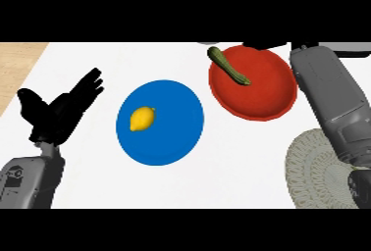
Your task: Pick the squash from the placemat and place it in the bowl
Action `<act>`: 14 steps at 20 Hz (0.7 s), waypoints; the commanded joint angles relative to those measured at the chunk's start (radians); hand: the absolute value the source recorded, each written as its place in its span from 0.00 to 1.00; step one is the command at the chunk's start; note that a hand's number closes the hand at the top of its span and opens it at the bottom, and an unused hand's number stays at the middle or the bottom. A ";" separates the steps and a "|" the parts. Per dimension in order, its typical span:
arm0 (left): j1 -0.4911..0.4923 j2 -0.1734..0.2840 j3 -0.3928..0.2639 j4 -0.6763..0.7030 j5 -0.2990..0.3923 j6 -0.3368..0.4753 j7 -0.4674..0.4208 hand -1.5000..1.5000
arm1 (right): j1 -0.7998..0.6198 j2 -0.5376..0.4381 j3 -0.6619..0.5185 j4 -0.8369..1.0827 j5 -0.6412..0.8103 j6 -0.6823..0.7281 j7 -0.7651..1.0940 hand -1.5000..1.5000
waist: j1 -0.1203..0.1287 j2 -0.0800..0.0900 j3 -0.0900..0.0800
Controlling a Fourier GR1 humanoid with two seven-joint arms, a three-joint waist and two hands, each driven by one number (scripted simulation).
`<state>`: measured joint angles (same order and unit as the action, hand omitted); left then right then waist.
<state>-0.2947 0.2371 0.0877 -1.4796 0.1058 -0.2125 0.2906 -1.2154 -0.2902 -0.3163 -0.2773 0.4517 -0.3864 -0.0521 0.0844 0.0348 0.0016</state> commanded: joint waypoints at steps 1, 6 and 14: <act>0.006 0.004 0.023 0.010 0.002 0.015 0.003 0.50 | 0.031 -0.057 -0.034 0.014 -0.012 -0.067 -0.051 0.00 | -0.026 -0.009 0.000; 0.075 0.015 0.026 -0.060 0.005 0.013 0.036 0.50 | 0.089 -0.159 -0.055 -0.032 -0.052 0.075 -0.160 0.00 | -0.058 -0.029 0.000; 0.117 0.027 0.078 -0.017 0.025 -0.002 -0.017 0.50 | 0.294 -0.192 -0.018 -0.305 -0.120 0.333 -0.280 0.00 | -0.122 -0.052 -0.003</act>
<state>-0.2048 0.2668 0.1527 -1.4930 0.1278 -0.2171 0.2863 -1.0222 -0.4713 -0.3429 -0.4569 0.3681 -0.1427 -0.3024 -0.0104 -0.0062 -0.0004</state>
